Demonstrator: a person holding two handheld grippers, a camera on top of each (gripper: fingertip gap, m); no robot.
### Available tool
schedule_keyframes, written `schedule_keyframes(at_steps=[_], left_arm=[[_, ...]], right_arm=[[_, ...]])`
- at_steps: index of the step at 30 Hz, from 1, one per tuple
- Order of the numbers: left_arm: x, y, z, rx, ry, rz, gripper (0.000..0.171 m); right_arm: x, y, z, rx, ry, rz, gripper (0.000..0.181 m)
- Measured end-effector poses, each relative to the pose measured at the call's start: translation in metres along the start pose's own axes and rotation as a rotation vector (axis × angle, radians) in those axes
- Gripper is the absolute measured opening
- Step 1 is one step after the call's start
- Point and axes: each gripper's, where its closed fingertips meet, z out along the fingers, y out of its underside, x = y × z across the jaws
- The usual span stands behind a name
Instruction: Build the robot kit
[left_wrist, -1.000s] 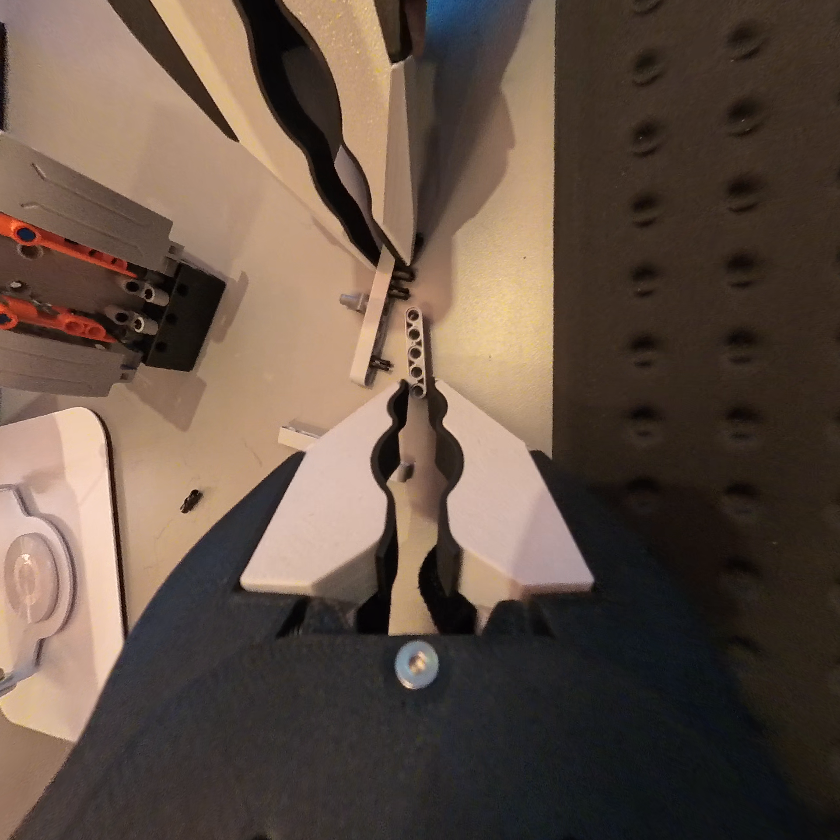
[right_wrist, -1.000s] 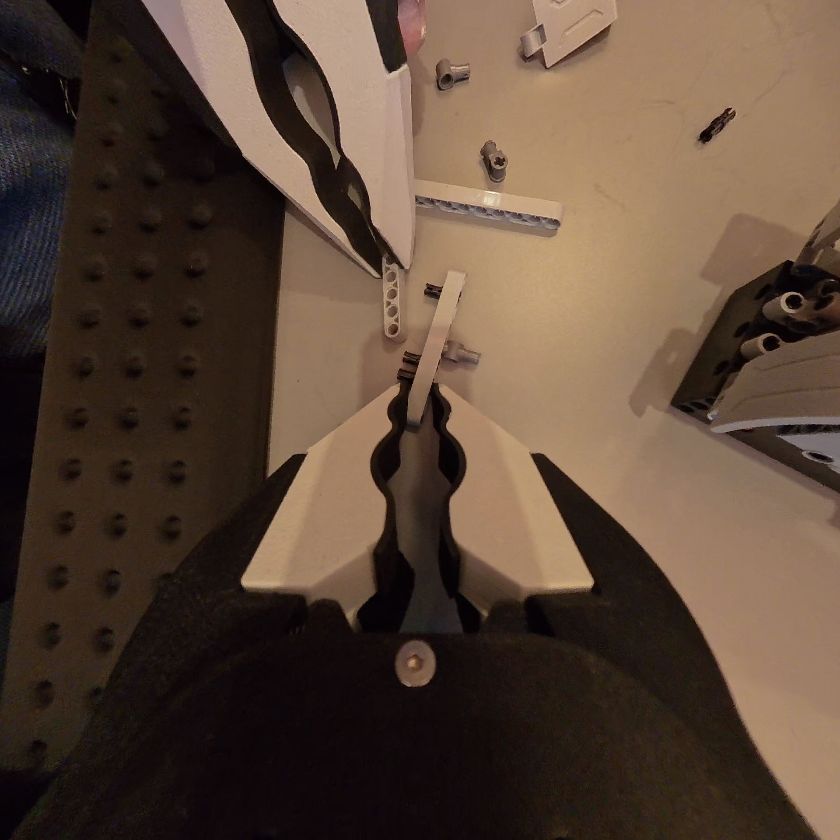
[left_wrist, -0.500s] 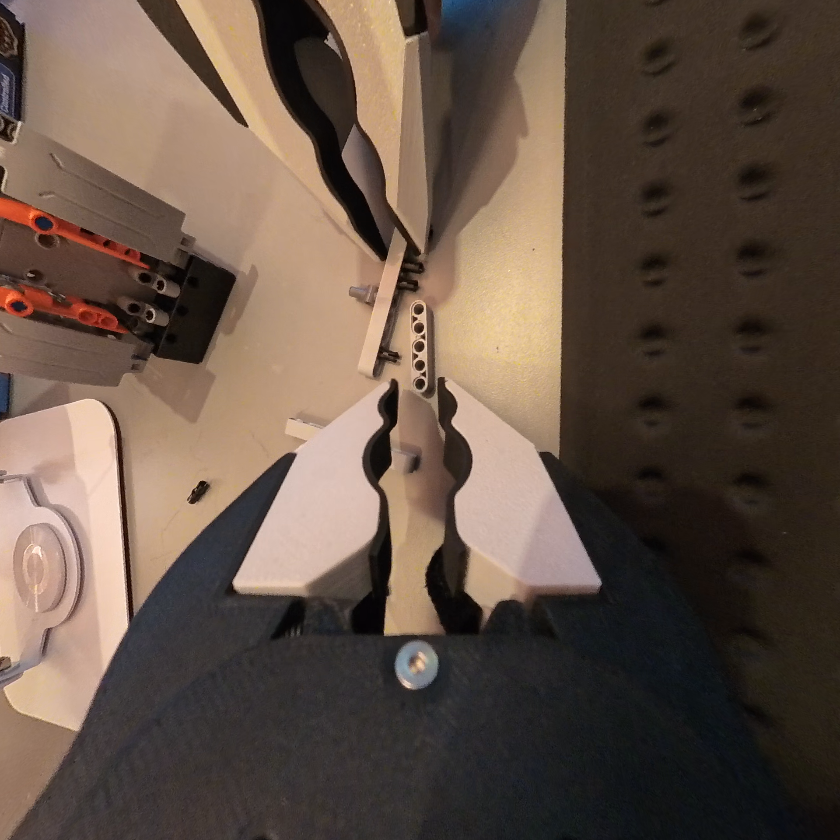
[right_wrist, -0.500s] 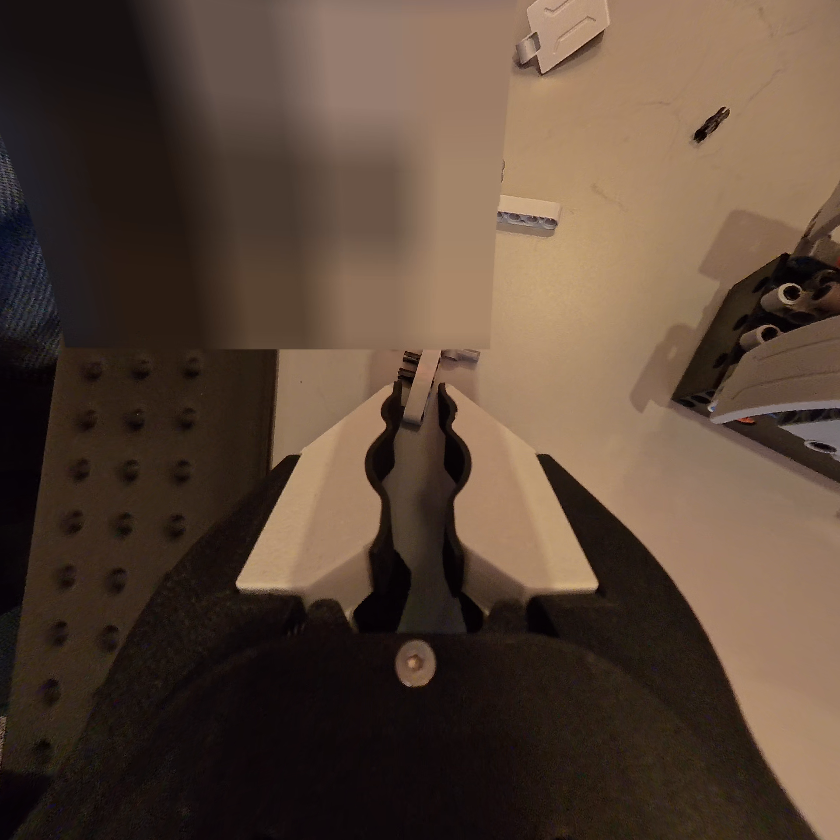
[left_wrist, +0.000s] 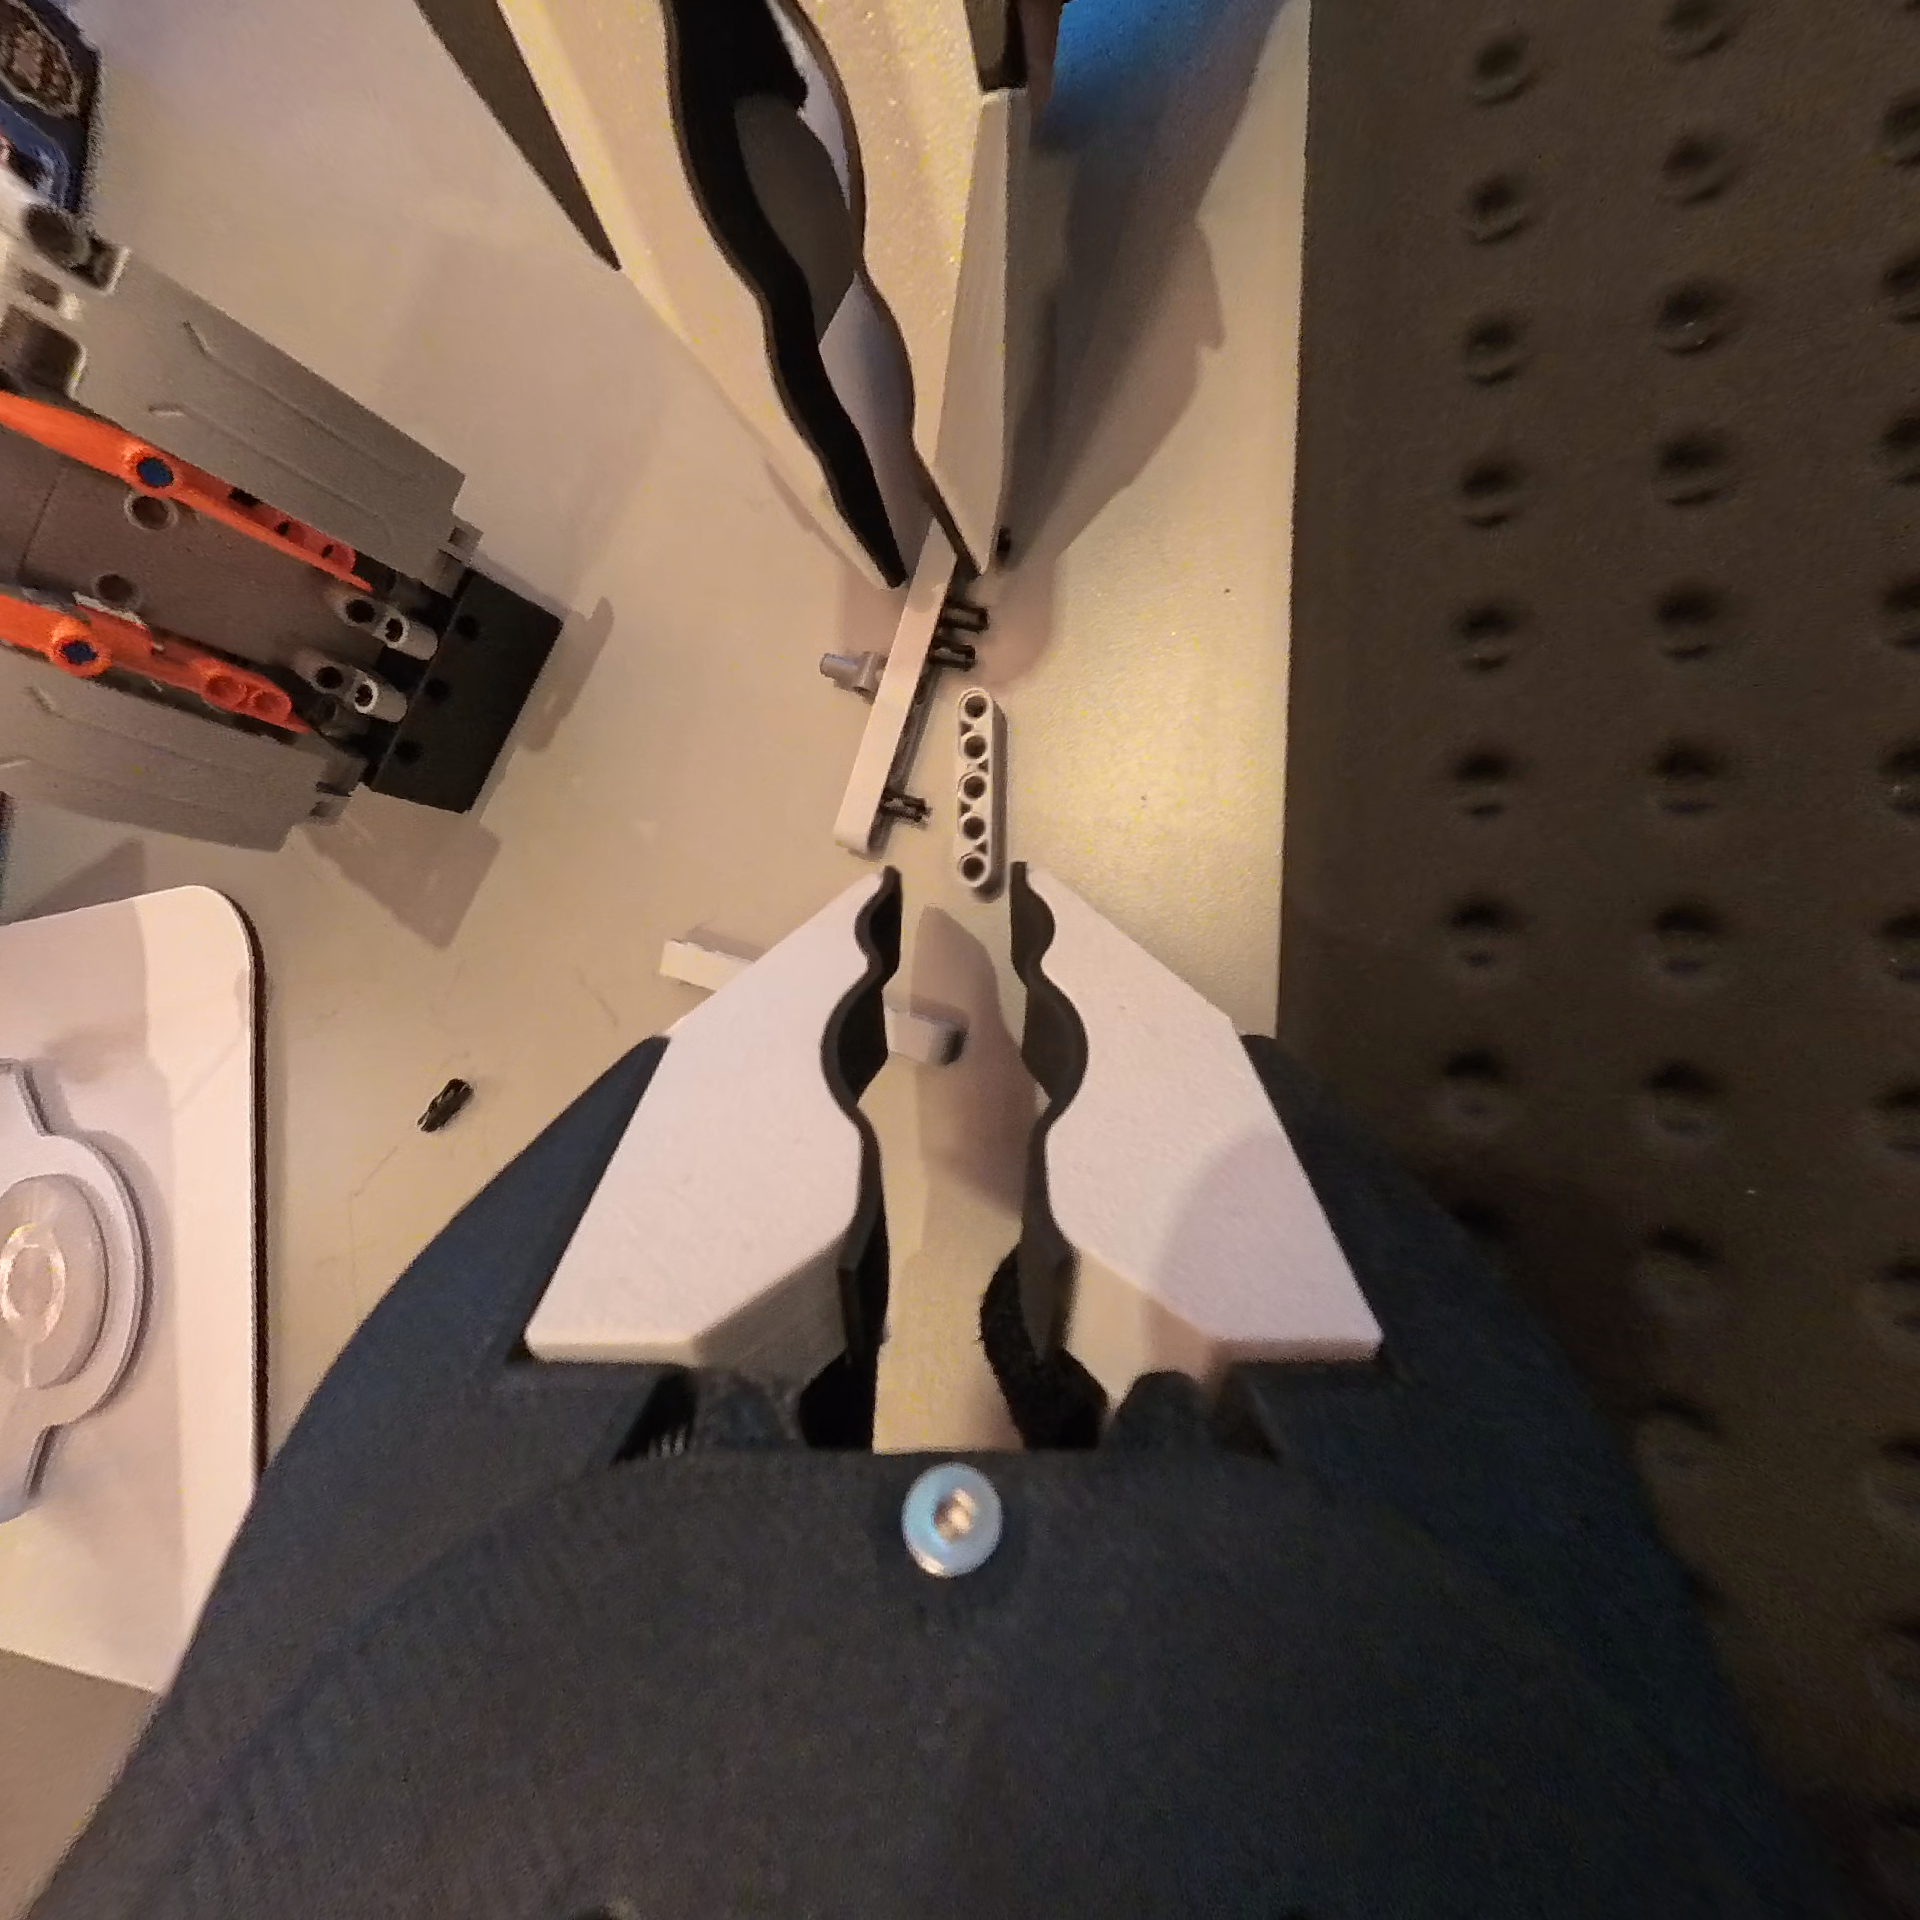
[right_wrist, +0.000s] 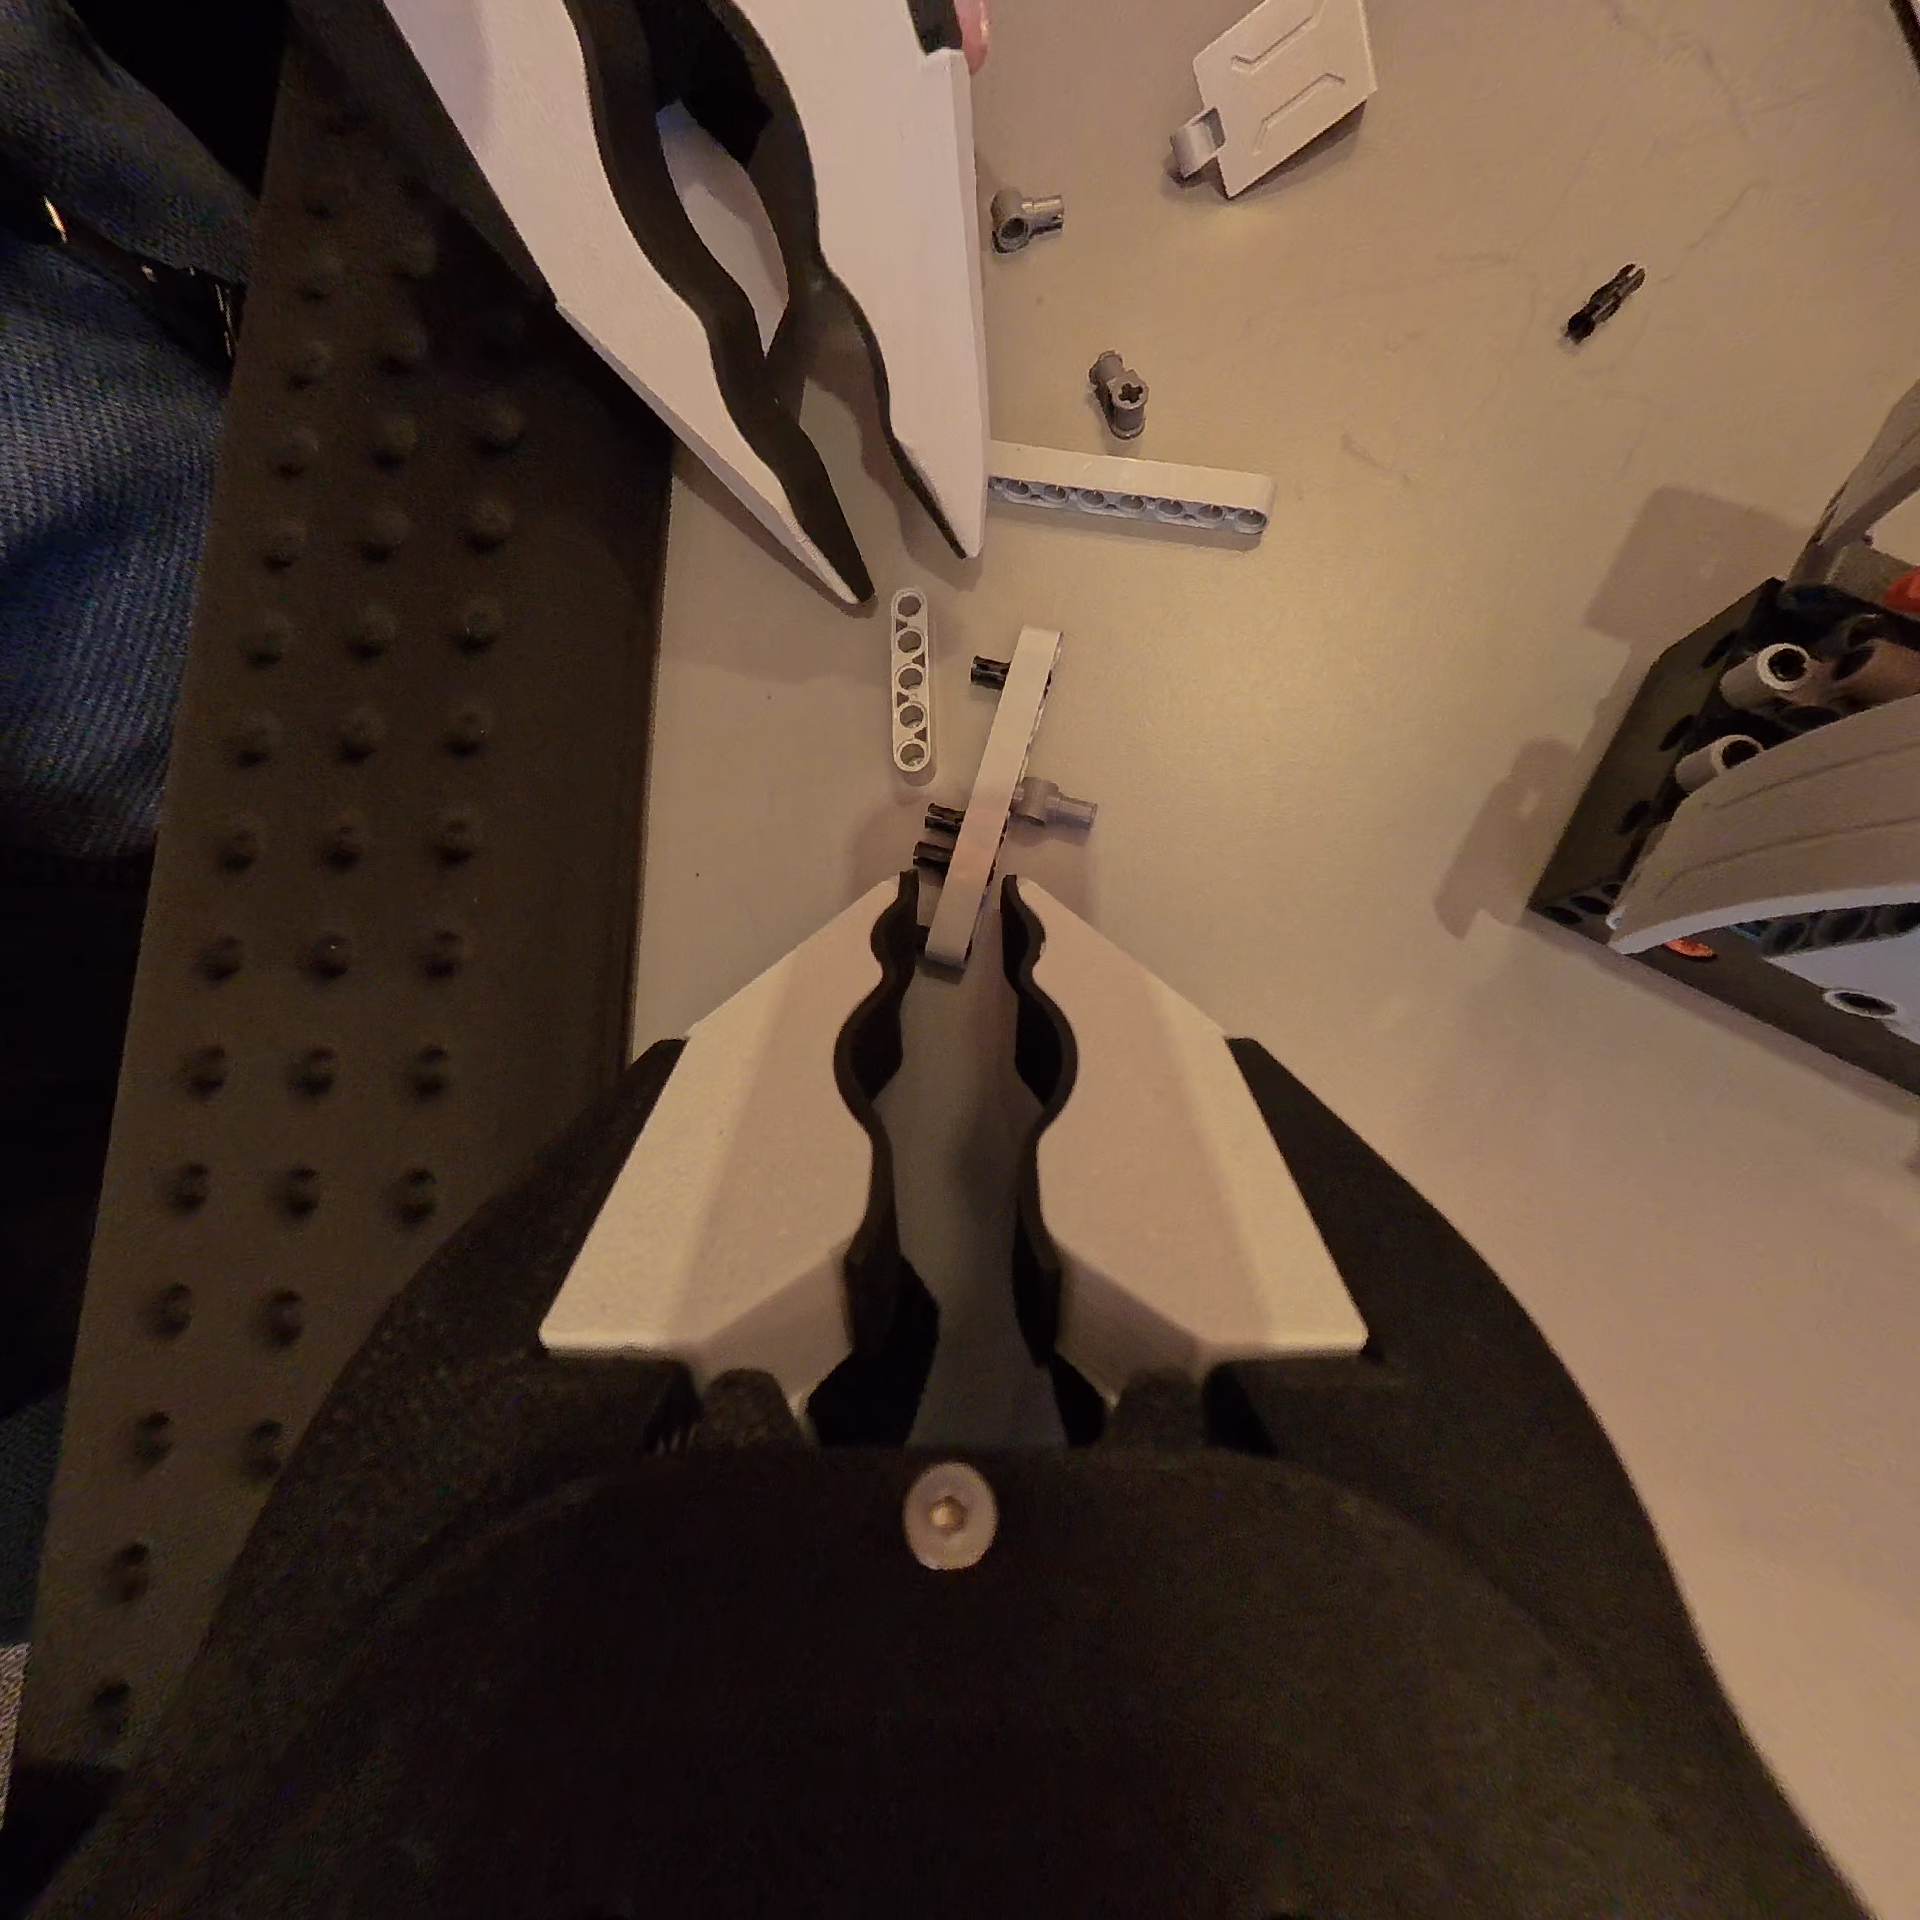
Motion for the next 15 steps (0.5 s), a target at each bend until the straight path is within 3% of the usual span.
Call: schedule_keyframes(at_steps=[15], left_arm=[[-0.0042, 0.0006, -0.0038, 0.028, 0.01, -0.058, 0.019]], right_arm=[[0.0001, -0.0018, -0.0032, 0.018, 0.005, 0.002, 0.013]])
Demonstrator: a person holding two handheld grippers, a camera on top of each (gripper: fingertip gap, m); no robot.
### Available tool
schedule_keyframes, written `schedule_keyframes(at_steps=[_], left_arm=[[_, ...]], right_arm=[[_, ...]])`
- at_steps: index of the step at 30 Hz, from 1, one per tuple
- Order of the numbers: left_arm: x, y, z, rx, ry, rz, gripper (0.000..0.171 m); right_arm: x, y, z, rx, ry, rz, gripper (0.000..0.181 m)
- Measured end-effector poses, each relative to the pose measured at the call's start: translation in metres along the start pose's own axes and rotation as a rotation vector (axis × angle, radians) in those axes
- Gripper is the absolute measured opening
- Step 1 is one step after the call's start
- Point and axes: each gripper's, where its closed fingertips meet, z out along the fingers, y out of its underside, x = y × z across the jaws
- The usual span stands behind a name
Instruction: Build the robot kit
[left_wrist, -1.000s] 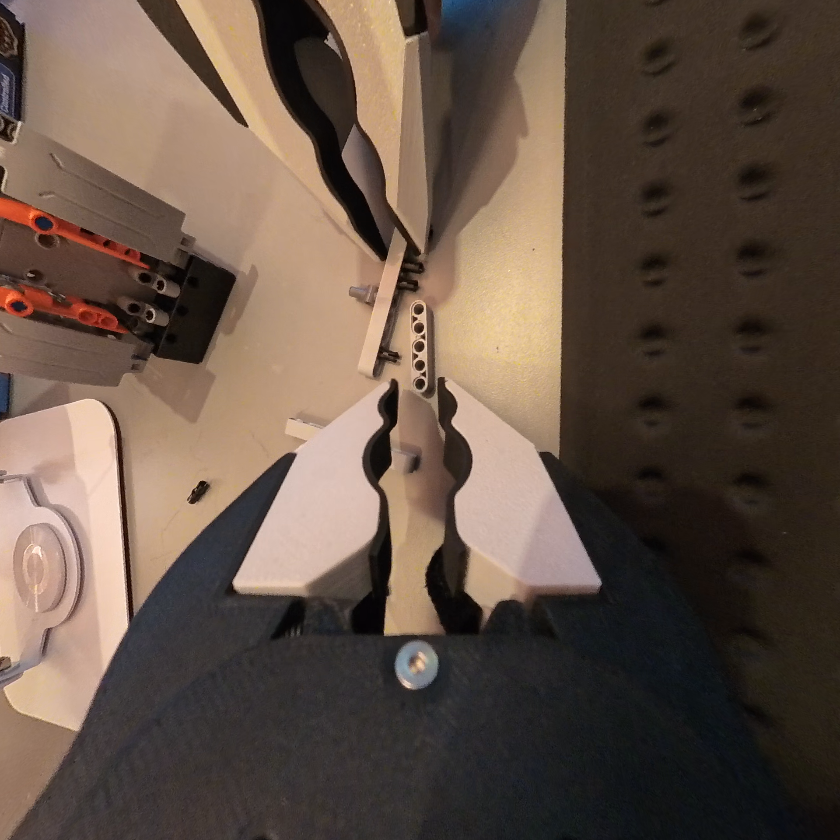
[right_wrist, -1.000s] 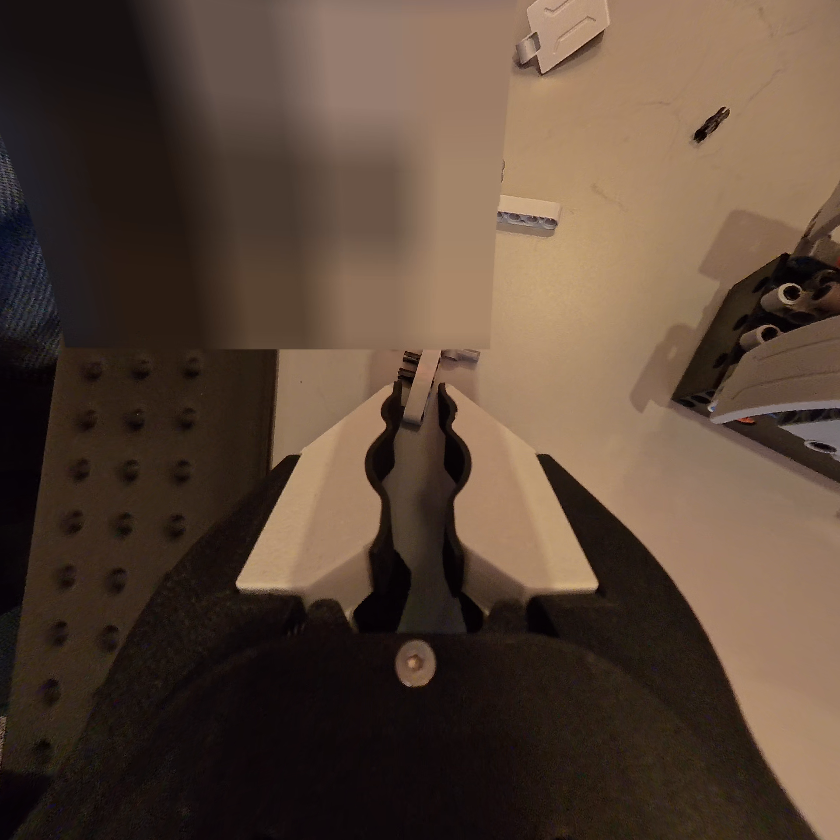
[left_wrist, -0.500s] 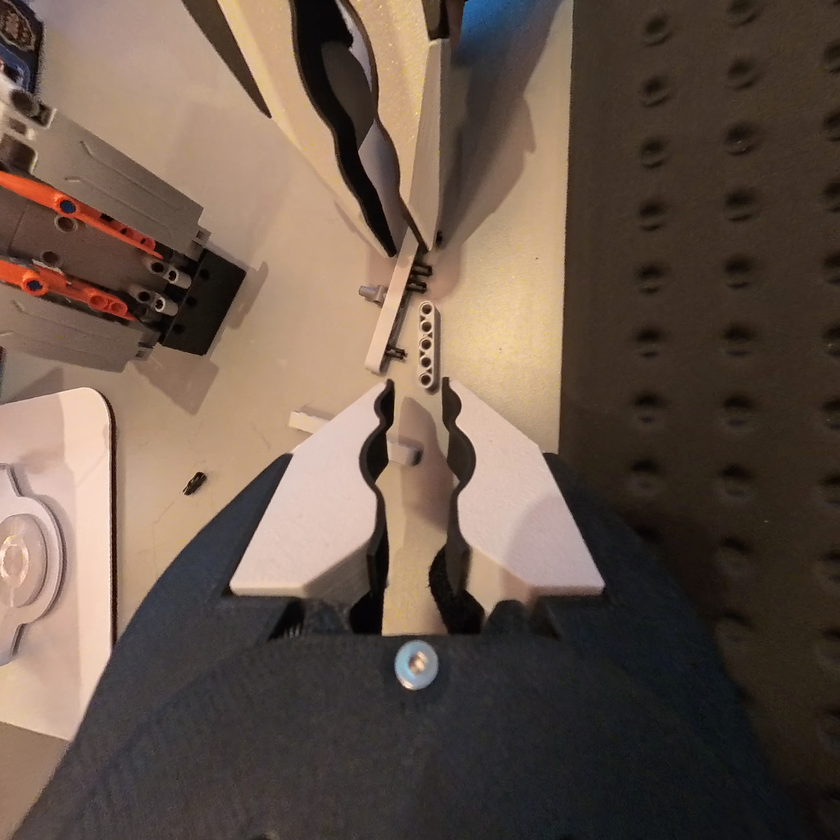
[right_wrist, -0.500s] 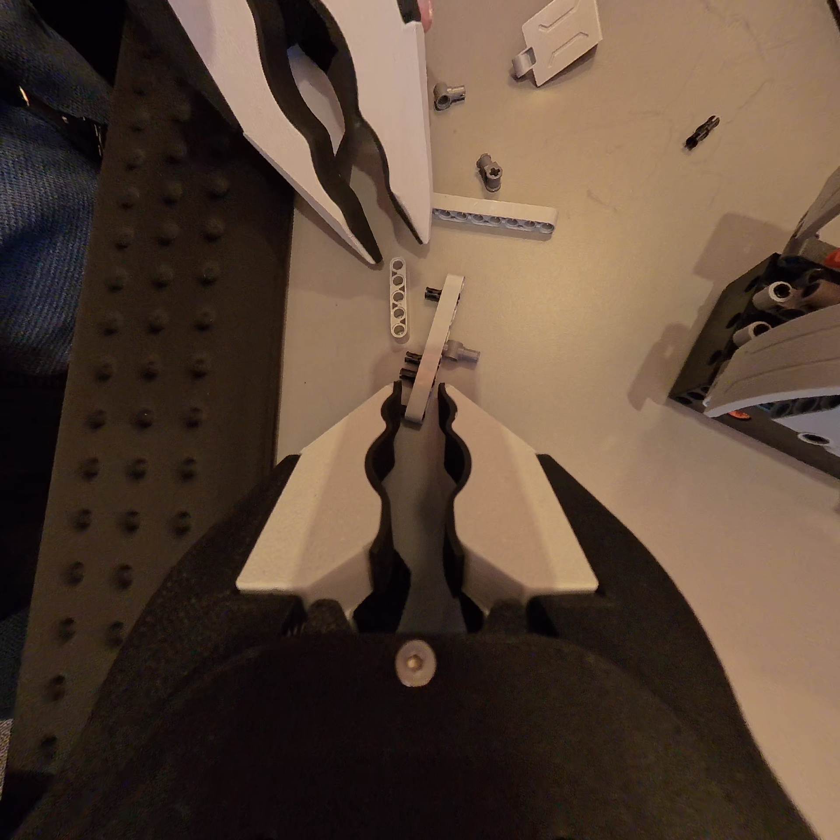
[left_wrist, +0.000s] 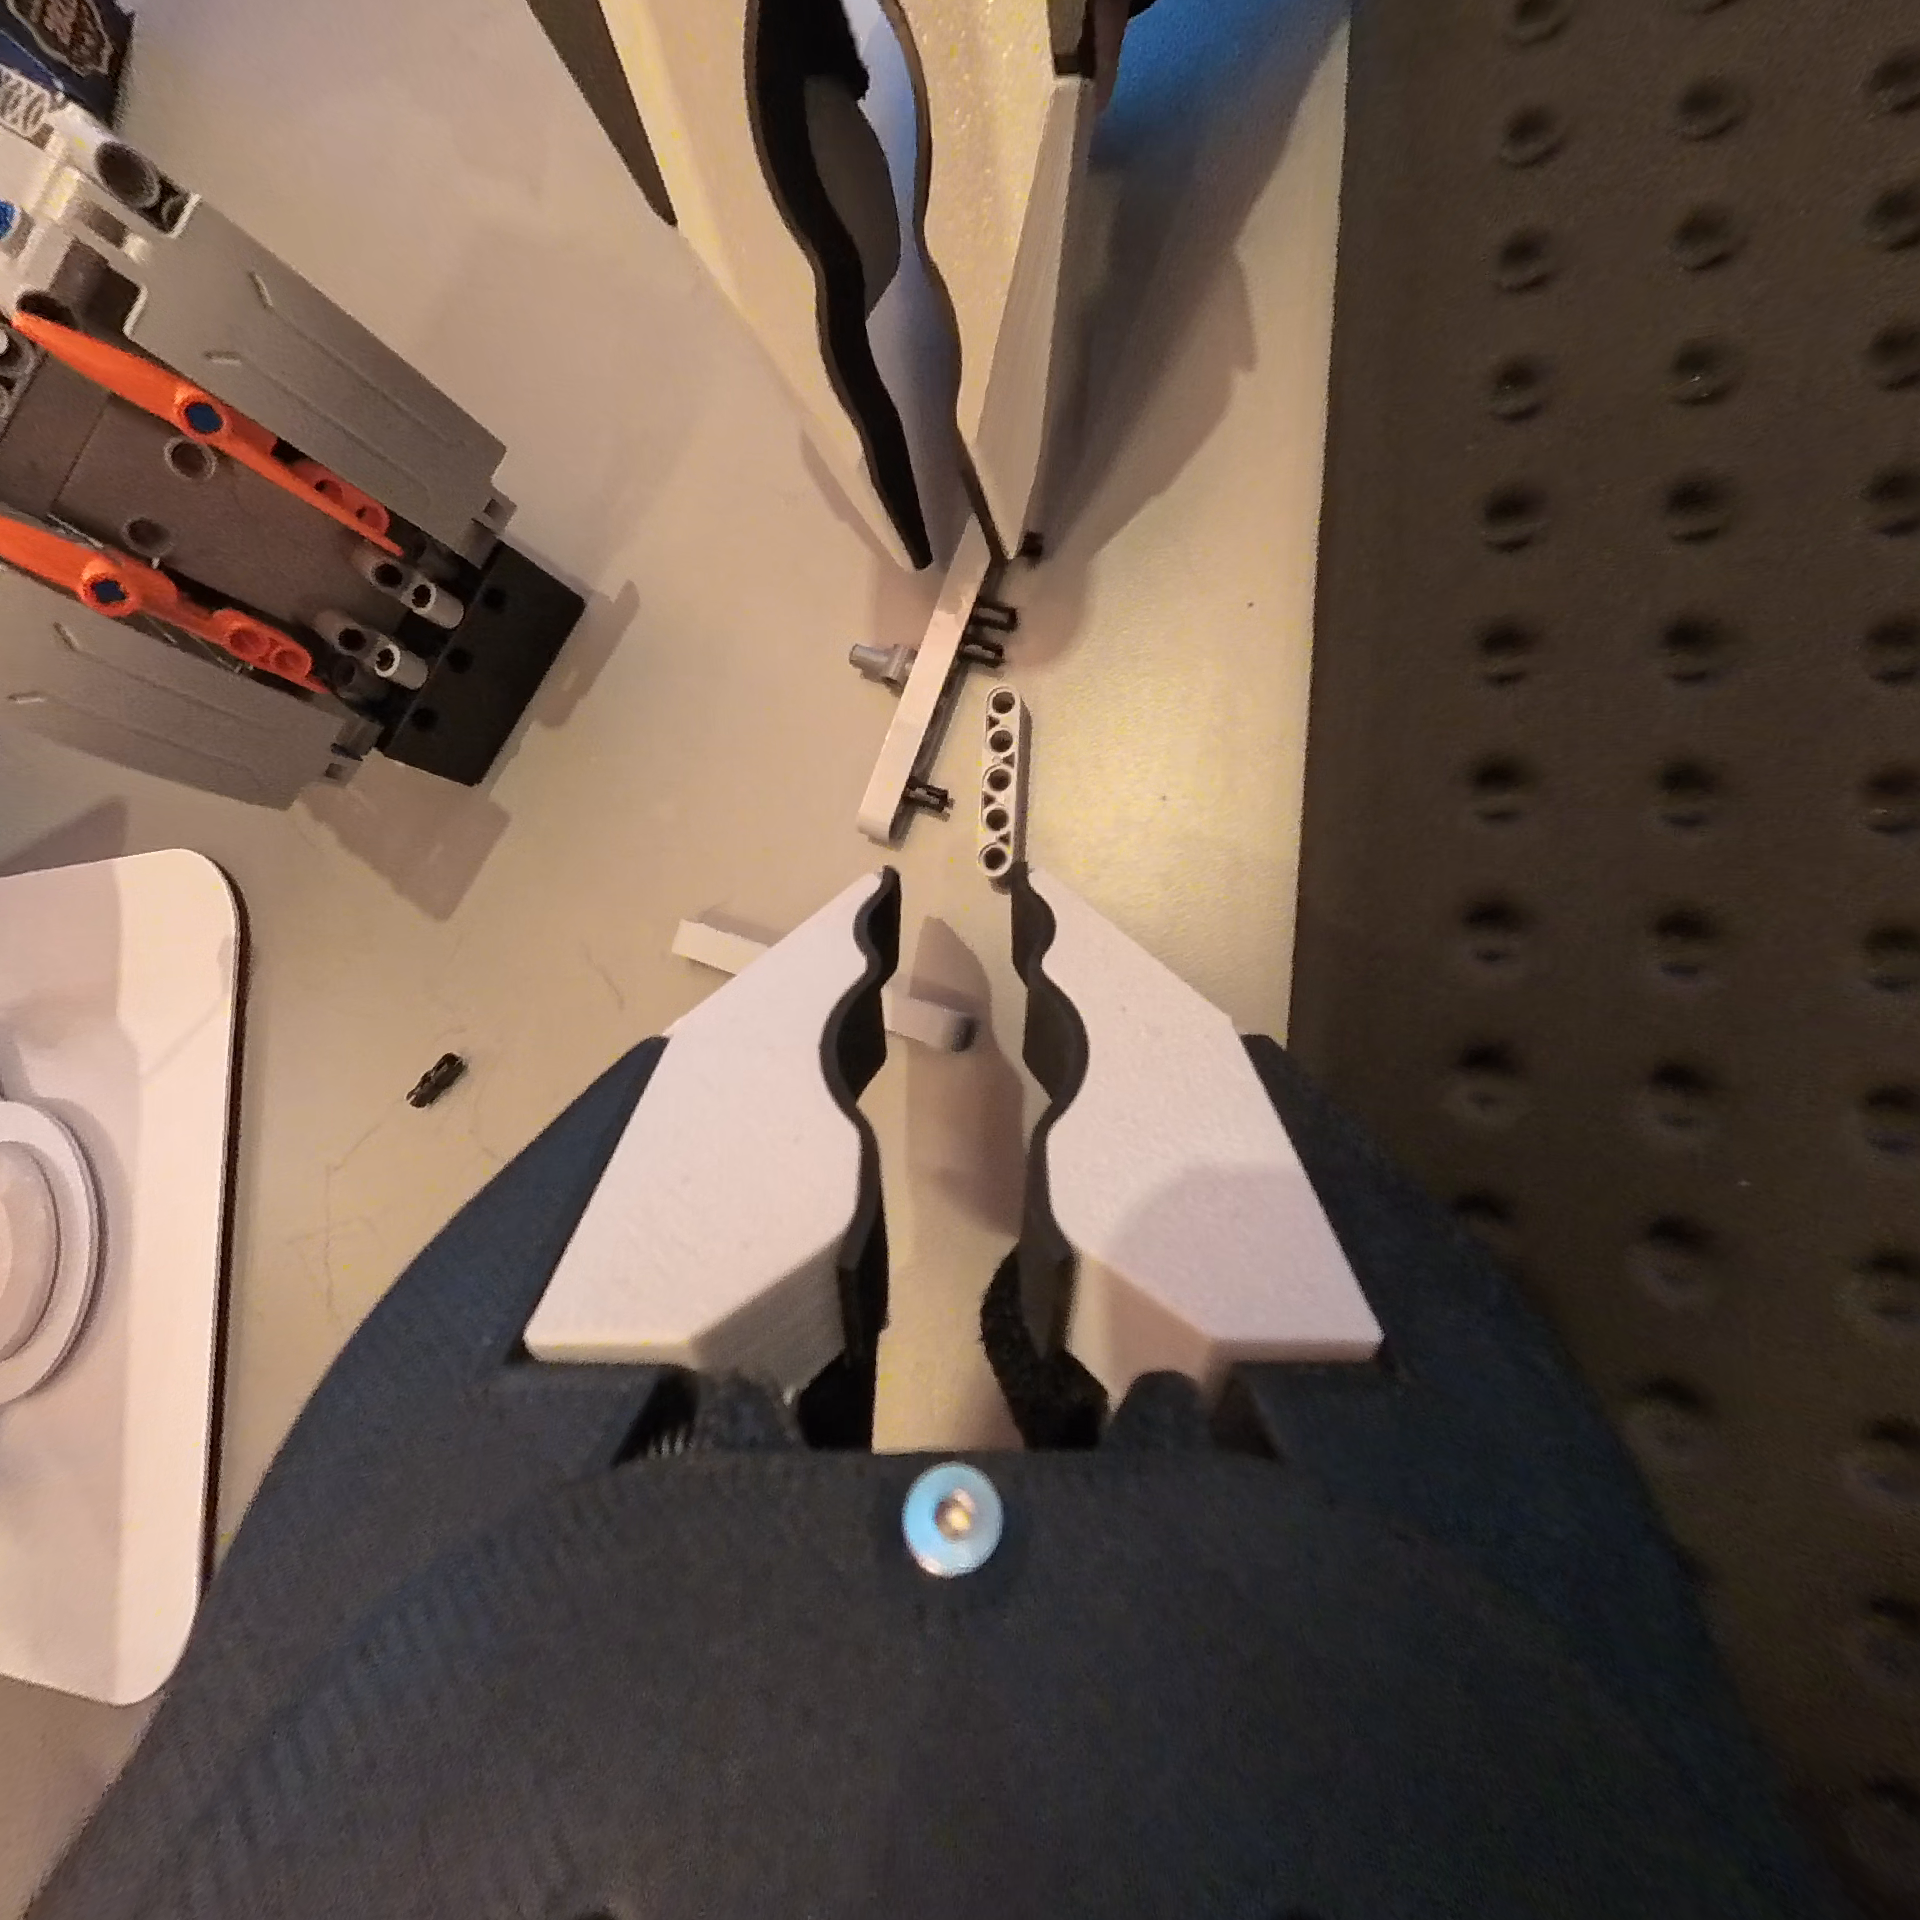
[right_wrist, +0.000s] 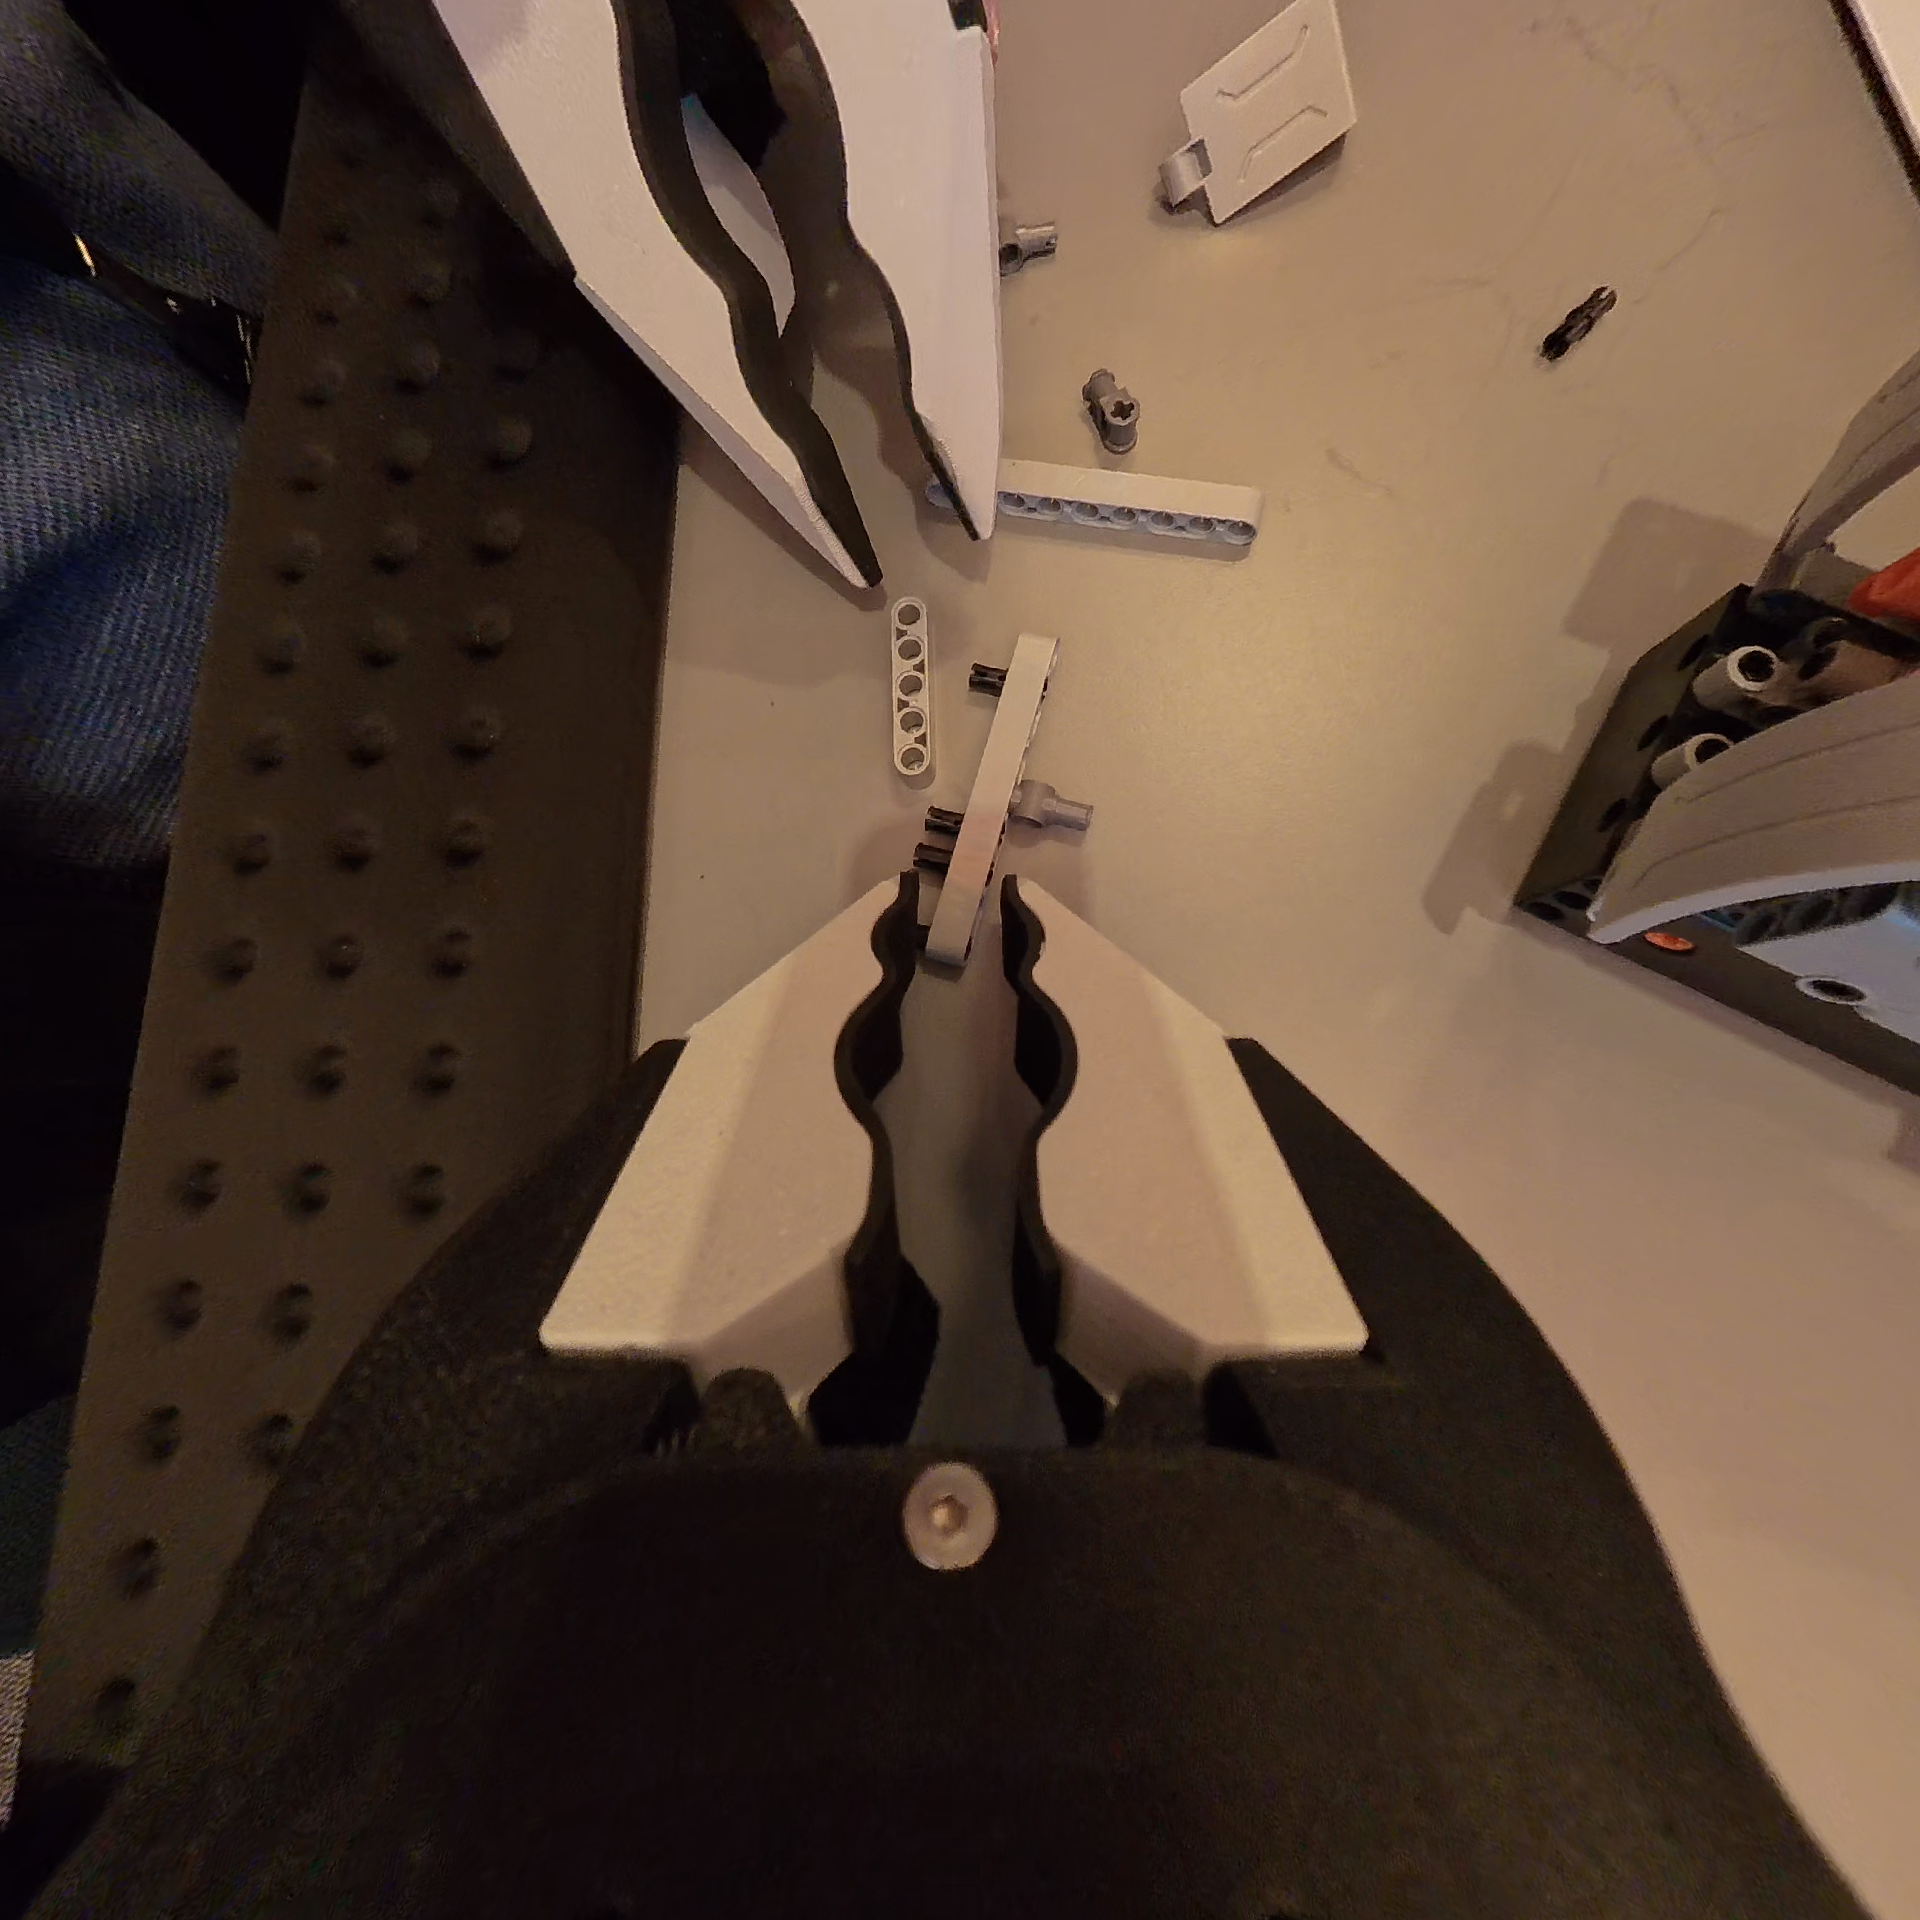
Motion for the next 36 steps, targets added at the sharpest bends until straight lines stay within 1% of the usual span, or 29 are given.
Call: schedule_keyframes(at_steps=[26, 32, 36], left_arm=[[-0.003, 0.009, -0.003, -0.005, 0.008, -0.057, 0.019], [-0.002, 0.012, 0.0, -0.02, 0.034, -0.074, 0.024], [0.001, 0.01, 0.003, -0.023, 0.047, -0.064, 0.023]], right_arm=[[-0.001, -0.001, -0.002, 0.025, -0.018, 0.012, 0.013], [-0.004, -0.001, 0.001, 0.018, -0.033, 0.004, 0.012], [-0.005, -0.002, 0.003, 0.015, -0.041, -0.001, 0.009]])
